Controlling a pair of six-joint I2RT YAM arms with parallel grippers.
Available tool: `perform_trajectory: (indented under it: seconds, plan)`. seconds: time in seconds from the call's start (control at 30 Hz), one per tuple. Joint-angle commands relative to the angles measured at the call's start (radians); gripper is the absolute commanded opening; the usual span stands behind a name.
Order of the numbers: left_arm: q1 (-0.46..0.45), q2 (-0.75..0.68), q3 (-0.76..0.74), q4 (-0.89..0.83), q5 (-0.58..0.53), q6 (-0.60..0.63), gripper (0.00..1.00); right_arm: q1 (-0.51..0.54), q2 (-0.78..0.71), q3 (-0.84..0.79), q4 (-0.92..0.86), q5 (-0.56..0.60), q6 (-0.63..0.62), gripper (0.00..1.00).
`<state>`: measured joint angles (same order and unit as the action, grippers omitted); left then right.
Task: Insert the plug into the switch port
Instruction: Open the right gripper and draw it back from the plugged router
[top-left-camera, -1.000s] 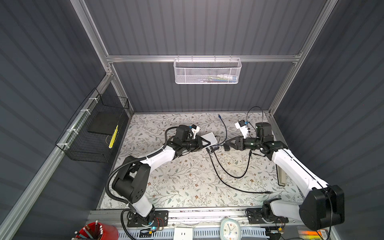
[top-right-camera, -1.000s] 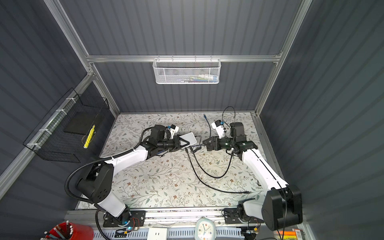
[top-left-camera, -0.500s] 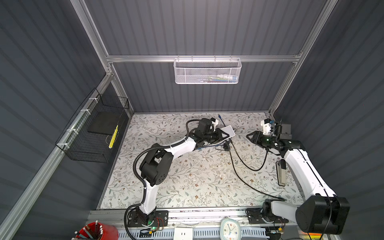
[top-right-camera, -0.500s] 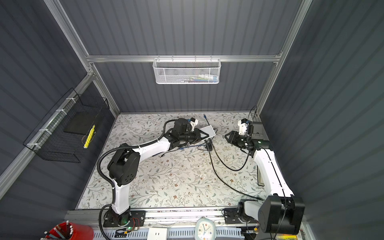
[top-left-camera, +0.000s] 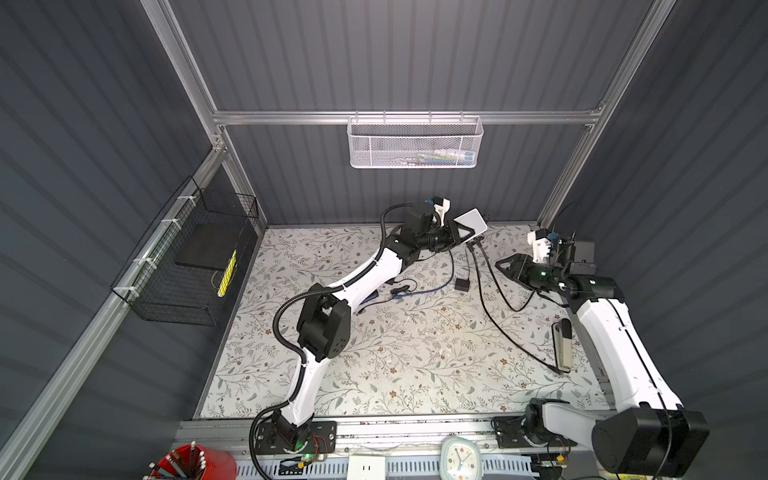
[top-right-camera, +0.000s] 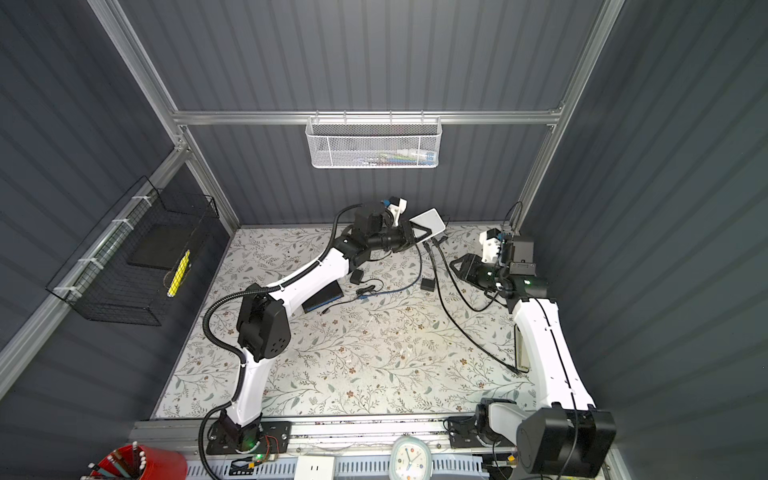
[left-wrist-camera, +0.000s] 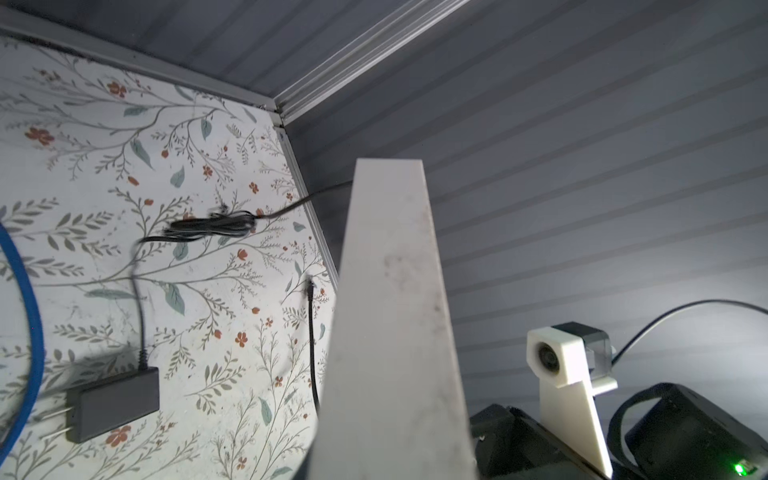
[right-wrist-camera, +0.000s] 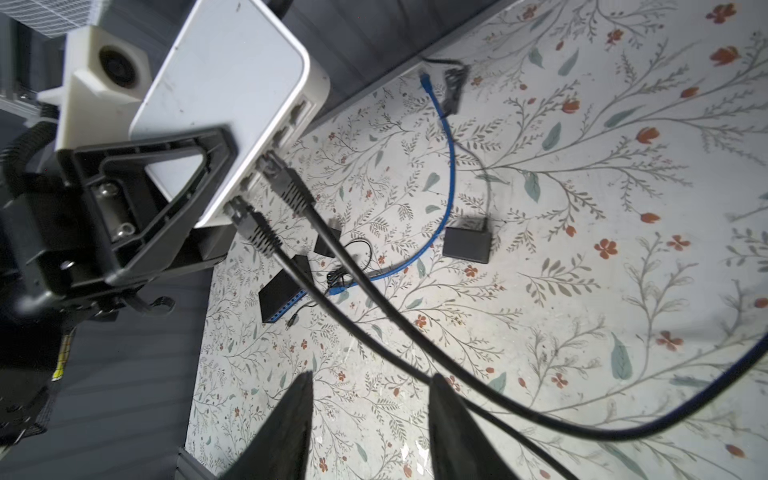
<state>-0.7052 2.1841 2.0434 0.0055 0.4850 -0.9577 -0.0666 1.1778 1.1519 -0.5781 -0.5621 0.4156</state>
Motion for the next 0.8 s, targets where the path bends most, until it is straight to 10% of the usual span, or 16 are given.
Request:
perform_trajectory:
  seconds: [0.0,0.33,0.77]
  plan:
    - [0.050,0.049,0.071,-0.020,0.005,0.008,0.00,0.000,-0.017,0.043,-0.010,-0.040,-0.011,0.48]
    - [0.109,0.175,0.351,-0.122,0.049,0.016,0.00,0.070,0.042,0.069,-0.064,-0.059,-0.075,0.48]
    - [0.029,0.067,0.030,-0.004,-0.003,-0.102,0.00,0.142,0.003,-0.071,-0.079,0.086,-0.056,0.49]
